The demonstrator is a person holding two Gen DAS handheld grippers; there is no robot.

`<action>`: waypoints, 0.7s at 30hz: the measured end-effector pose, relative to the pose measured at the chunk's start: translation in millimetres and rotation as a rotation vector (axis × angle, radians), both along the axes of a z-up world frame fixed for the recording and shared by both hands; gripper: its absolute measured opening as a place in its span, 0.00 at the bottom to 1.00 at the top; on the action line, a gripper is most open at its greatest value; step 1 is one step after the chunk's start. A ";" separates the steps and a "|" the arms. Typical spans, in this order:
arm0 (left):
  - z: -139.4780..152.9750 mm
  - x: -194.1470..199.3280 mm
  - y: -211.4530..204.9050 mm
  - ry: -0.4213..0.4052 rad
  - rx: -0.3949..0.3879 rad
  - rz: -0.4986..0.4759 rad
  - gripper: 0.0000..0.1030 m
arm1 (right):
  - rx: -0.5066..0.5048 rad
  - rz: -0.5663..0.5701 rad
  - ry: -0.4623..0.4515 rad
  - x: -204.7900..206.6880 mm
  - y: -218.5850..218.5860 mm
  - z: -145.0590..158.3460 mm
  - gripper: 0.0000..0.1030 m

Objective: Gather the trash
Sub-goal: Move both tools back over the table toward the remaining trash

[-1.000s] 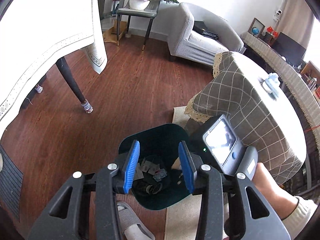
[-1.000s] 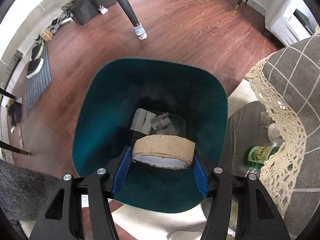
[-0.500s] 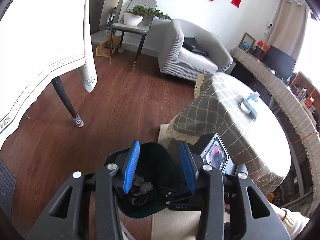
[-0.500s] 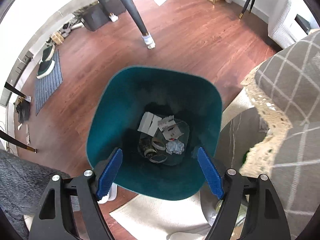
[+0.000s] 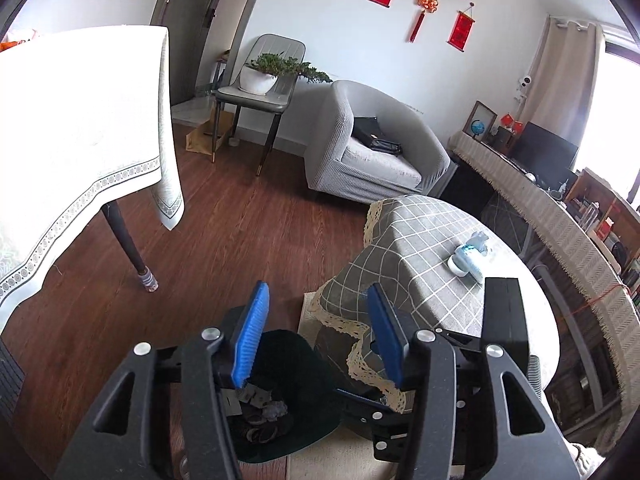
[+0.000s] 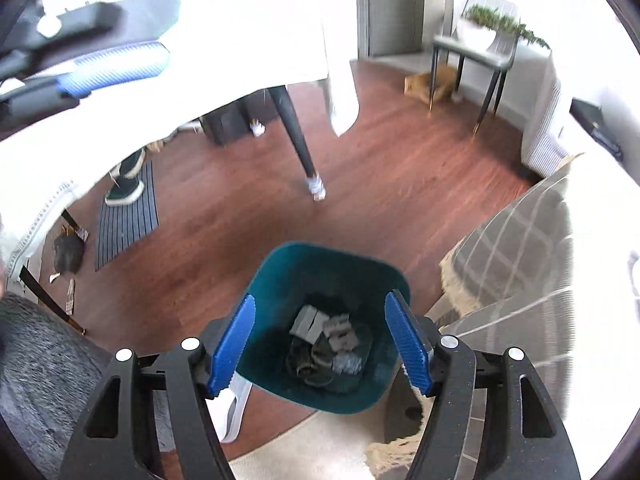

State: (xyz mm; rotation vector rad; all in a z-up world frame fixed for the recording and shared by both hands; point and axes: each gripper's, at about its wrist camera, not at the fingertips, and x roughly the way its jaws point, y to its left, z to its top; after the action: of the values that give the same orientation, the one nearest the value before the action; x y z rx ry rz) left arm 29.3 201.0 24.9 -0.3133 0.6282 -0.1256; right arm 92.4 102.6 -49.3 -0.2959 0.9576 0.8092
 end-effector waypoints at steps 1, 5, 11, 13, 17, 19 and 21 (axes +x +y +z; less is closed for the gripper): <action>1.5 -0.1 -2.4 -0.005 0.002 -0.002 0.52 | 0.010 -0.005 -0.011 -0.5 -3.9 5.6 0.65; 7.7 1.5 -13.2 -0.026 0.023 -0.004 0.54 | 0.044 -0.020 -0.052 -1.5 -16.4 27.7 0.63; 15.4 7.0 -32.8 -0.046 0.042 -0.010 0.58 | 0.082 -0.065 -0.101 2.4 -42.0 50.0 0.63; 17.2 9.8 -40.4 -0.052 0.046 -0.019 0.59 | 0.094 -0.086 -0.111 5.2 -52.9 54.7 0.63; 20.0 16.5 -55.7 -0.065 0.062 -0.035 0.61 | 0.102 -0.130 -0.128 9.8 -73.9 60.4 0.63; 19.5 20.7 -63.8 -0.064 0.062 -0.047 0.62 | 0.105 -0.156 -0.133 13.8 -86.8 60.9 0.63; 17.7 26.0 -71.5 -0.059 0.062 -0.060 0.62 | 0.104 -0.185 -0.142 19.0 -101.5 61.7 0.63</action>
State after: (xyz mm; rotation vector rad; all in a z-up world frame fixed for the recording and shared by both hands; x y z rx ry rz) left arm 55.4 129.5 42.6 -0.2306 0.5823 -0.1720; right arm 111.4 1.1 12.4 -0.1696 0.7942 0.6570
